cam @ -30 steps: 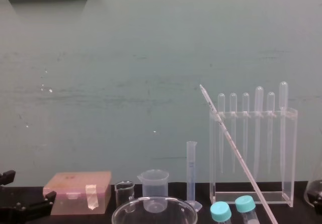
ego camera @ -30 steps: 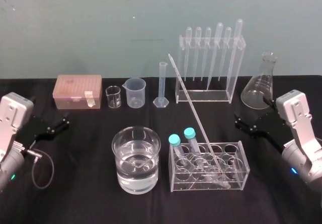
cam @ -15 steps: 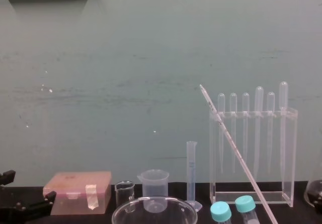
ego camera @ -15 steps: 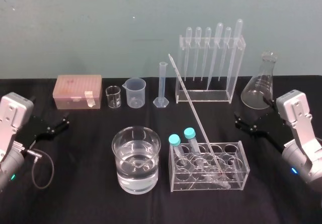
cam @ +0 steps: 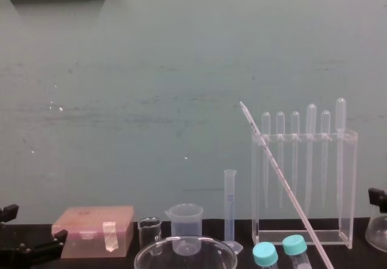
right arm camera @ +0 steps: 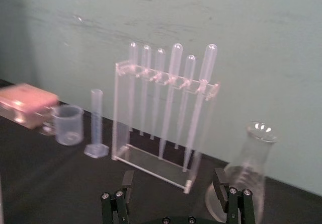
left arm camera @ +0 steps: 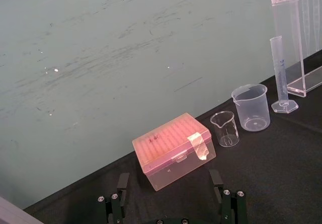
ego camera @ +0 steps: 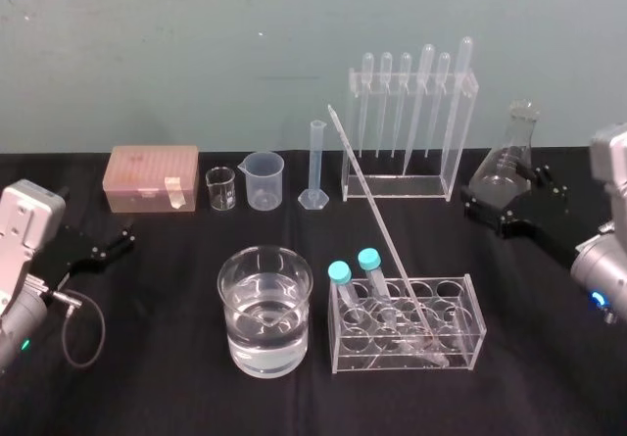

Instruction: Hold the thermometer with one hand and immerse one end into the beaker, then reinsert it into the test tube rack.

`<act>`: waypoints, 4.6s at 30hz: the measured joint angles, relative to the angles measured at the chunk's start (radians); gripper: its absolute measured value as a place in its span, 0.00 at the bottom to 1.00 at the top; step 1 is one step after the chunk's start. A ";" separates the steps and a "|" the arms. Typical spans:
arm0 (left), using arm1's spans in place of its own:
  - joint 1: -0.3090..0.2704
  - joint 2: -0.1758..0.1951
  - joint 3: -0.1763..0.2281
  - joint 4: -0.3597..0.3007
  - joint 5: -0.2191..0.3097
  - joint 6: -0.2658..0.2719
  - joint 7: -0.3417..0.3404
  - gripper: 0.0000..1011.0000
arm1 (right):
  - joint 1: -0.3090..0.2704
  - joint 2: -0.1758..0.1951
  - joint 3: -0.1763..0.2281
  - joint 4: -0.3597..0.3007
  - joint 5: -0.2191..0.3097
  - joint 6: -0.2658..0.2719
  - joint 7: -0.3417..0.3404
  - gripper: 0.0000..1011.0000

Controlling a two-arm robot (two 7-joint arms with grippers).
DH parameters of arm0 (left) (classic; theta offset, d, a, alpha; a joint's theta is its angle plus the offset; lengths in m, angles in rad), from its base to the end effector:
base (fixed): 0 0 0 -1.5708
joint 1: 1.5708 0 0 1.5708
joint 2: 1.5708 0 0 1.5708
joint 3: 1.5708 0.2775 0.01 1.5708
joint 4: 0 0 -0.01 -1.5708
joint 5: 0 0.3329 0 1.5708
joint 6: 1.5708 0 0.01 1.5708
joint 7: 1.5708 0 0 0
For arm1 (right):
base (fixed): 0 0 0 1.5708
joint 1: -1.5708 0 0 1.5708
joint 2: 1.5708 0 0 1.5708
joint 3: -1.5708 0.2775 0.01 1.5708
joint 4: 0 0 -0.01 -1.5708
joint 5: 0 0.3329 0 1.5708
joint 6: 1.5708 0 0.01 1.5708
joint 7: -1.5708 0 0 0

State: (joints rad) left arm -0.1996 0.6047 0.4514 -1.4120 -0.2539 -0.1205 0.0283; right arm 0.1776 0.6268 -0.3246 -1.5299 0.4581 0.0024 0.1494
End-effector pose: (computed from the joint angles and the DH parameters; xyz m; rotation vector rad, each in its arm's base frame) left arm 0.3788 0.0692 -0.2968 0.3045 -0.2851 1.2480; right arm 0.3833 -0.0859 -0.2463 -0.1769 -0.1122 -1.1763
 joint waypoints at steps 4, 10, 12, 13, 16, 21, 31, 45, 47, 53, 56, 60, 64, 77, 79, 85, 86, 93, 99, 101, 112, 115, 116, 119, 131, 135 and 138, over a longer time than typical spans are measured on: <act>0.000 0.000 0.000 0.000 0.000 0.000 0.000 1.00 | -0.002 0.014 0.031 -0.045 0.093 0.089 0.082 0.99; 0.000 0.000 0.000 0.000 0.000 0.000 0.000 1.00 | -0.004 0.051 0.053 -0.112 0.167 0.176 0.198 0.99; 0.000 0.000 0.000 0.000 0.000 0.000 0.000 1.00 | -0.005 0.072 0.056 -0.144 0.188 0.196 0.249 0.99; 0.000 0.000 0.000 0.000 0.000 0.000 0.000 1.00 | -0.005 0.080 0.057 -0.153 0.194 0.201 0.264 0.99; 0.000 0.000 0.000 0.000 0.000 0.000 0.000 1.00 | -0.002 0.103 0.055 -0.184 0.215 0.209 0.319 0.99; 0.000 0.000 0.000 0.000 0.000 0.000 0.000 1.00 | 0.049 0.119 0.012 -0.193 0.225 0.211 0.387 0.99; 0.000 0.000 0.000 0.000 0.000 0.000 0.000 1.00 | 0.199 0.047 -0.116 -0.095 0.173 0.234 0.411 0.99; 0.000 0.000 0.000 0.000 0.000 0.000 0.000 1.00 | 0.294 -0.026 -0.186 -0.027 0.144 0.284 0.376 0.99; 0.000 0.000 0.000 0.000 0.000 0.000 0.000 1.00 | 0.299 -0.032 -0.189 -0.023 0.143 0.291 0.369 0.99; 0.000 0.000 0.000 0.000 0.000 0.000 0.000 1.00 | 0.314 -0.048 -0.198 -0.013 0.143 0.311 0.354 0.99; 0.000 0.000 0.000 0.000 0.000 0.000 0.000 1.00 | 0.317 -0.051 -0.202 -0.012 0.141 0.316 0.350 0.99; 0.000 0.000 0.000 0.000 0.000 0.000 0.000 1.00 | 0.317 -0.050 -0.202 -0.012 0.141 0.316 0.350 0.99; 0.000 0.000 0.000 0.000 0.000 0.000 0.000 1.00 | 0.316 -0.050 -0.201 -0.012 0.141 0.315 0.351 0.99; 0.000 0.000 0.000 0.000 0.000 0.000 0.000 1.00 | 0.315 -0.048 -0.200 -0.013 0.141 0.313 0.352 0.70; 0.000 0.000 0.000 0.000 0.000 0.000 0.000 1.00 | 0.315 -0.048 -0.199 -0.013 0.141 0.313 0.352 0.67; 0.000 0.000 0.000 0.000 0.000 0.000 0.000 1.00 | 0.315 -0.048 -0.199 -0.013 0.142 0.312 0.352 0.46; 0.000 0.000 0.000 0.000 0.000 0.000 0.000 1.00 | 0.315 -0.048 -0.199 -0.013 0.142 0.312 0.352 0.44; 0.000 0.000 0.000 0.000 0.000 0.000 0.000 1.00 | 0.315 -0.048 -0.199 -0.013 0.142 0.311 0.353 0.22; 0.000 0.000 0.000 0.000 0.000 0.000 0.000 1.00 | 0.315 -0.048 -0.199 -0.013 0.142 0.311 0.353 0.06; 0.000 0.000 0.000 0.000 0.000 0.000 0.000 1.00 | 0.312 -0.048 -0.198 -0.014 0.145 0.308 0.353 0.06; 0.000 0.000 0.000 0.000 0.000 0.000 0.000 1.00 | 0.251 -0.046 -0.127 -0.061 0.196 0.160 0.360 0.06; 0.000 0.000 0.000 0.000 0.000 0.000 0.000 1.00 | 0.222 -0.040 -0.096 -0.079 0.214 0.100 0.371 0.06; 0.000 0.000 0.000 0.000 0.000 0.000 0.000 1.00 | 0.212 -0.039 -0.085 -0.084 0.224 0.086 0.374 0.06; 0.000 0.000 0.000 0.000 0.000 0.000 0.000 1.00 | 0.177 -0.040 -0.044 -0.100 0.278 0.041 0.390 0.06; 0.000 0.000 0.000 0.000 0.000 0.000 0.000 1.00 | 0.232 -0.062 0.009 -0.107 0.392 -0.005 0.440 0.06; 0.000 0.000 0.000 0.000 0.000 0.000 0.000 1.00 | 0.321 -0.102 -0.035 -0.066 0.403 -0.019 0.495 0.06; 0.000 0.000 0.000 0.000 0.000 0.000 0.000 1.00 | 0.360 -0.125 -0.068 -0.044 0.410 -0.019 0.531 0.06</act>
State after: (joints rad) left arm -0.1995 0.6047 0.4513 -1.4120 -0.2539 -0.1206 0.0283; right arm 0.5376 0.5023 -0.3922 -1.5743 0.8677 -0.0163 0.6800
